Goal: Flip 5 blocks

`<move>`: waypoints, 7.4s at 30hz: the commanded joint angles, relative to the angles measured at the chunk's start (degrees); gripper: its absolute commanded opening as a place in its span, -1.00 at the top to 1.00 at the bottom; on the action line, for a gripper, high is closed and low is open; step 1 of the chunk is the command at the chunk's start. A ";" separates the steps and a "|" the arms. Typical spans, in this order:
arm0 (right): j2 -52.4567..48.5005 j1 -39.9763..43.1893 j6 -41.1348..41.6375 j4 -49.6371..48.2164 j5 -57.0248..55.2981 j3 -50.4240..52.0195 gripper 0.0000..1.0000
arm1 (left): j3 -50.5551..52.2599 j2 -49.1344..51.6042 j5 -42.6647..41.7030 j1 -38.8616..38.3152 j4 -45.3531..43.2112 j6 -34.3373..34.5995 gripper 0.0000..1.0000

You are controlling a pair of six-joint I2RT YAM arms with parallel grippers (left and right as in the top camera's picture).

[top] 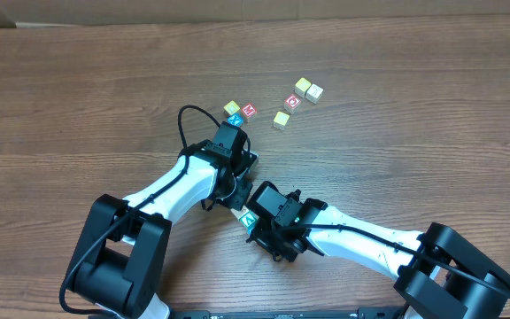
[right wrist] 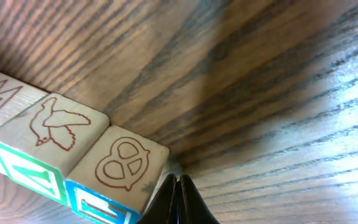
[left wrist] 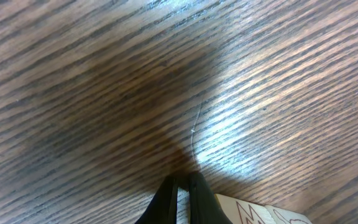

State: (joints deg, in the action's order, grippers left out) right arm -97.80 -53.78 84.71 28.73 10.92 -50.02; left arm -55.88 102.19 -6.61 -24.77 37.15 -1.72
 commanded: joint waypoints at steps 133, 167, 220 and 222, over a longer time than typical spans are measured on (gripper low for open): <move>-0.33 -3.58 6.56 -0.81 -3.85 0.20 0.92 | 5.66 5.81 3.54 5.62 3.17 0.81 0.91; -0.33 -3.58 4.85 -0.35 -4.02 0.20 0.92 | 5.64 5.81 11.15 5.68 -2.71 0.66 0.91; -0.33 -3.58 3.96 -0.37 -4.04 0.20 0.92 | 3.63 5.79 -3.91 5.64 2.73 -19.78 0.92; -0.33 -3.58 3.93 -0.37 -4.02 0.20 0.92 | 3.63 5.79 -7.32 5.64 2.89 -23.50 0.91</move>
State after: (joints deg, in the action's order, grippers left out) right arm -97.80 -57.14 89.10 28.49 7.46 -50.02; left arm -56.42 102.45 -7.29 -18.76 38.17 -17.34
